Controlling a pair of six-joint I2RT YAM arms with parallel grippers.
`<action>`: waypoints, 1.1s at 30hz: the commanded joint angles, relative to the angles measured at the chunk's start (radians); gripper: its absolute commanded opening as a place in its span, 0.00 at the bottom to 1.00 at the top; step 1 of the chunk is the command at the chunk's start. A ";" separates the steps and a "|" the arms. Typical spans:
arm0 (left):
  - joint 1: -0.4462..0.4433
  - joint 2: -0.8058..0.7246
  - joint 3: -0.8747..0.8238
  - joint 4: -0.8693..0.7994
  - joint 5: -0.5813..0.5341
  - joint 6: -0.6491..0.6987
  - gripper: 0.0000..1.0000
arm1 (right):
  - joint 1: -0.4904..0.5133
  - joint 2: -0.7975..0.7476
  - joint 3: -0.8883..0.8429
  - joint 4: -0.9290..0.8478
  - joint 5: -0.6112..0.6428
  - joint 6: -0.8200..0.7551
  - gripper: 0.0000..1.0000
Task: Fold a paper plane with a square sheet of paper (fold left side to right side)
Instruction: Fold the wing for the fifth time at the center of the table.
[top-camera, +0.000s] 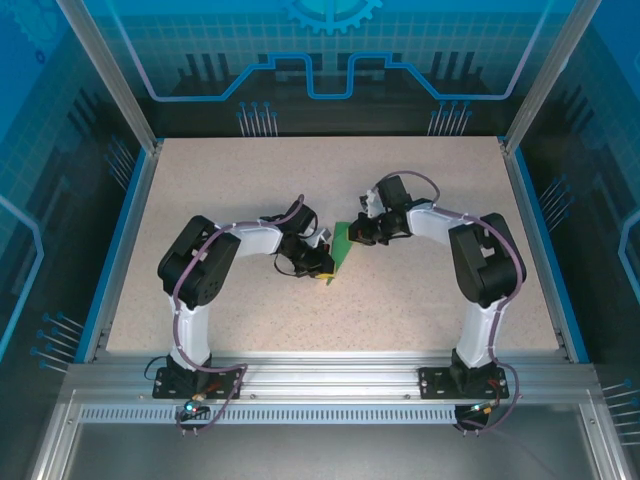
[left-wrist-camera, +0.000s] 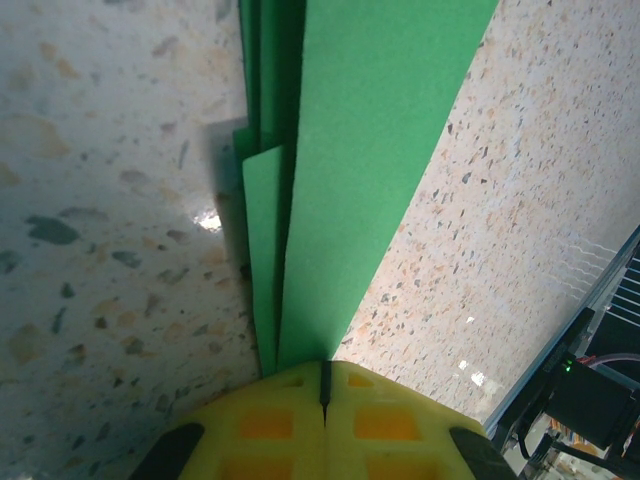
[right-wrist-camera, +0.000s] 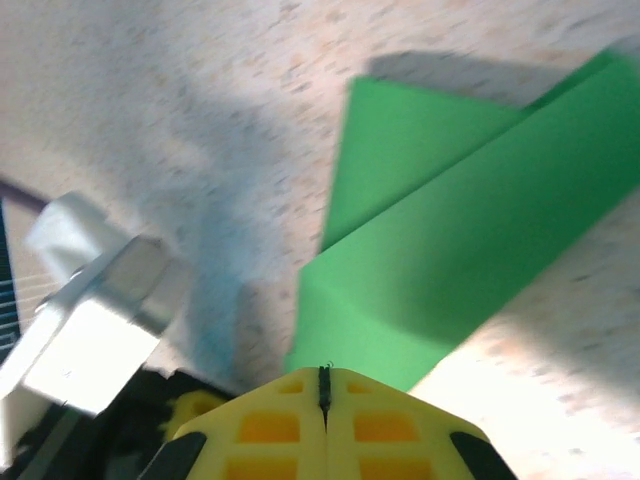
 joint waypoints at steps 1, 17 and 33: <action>-0.007 -0.021 -0.031 -0.018 -0.024 0.020 0.06 | 0.058 0.003 -0.039 0.039 -0.048 0.049 0.01; -0.008 -0.137 -0.034 -0.040 0.044 0.010 0.15 | 0.082 0.133 -0.003 -0.034 0.003 0.070 0.00; -0.018 -0.042 -0.036 -0.044 0.034 0.022 0.15 | 0.085 0.134 0.000 -0.053 0.010 0.061 0.00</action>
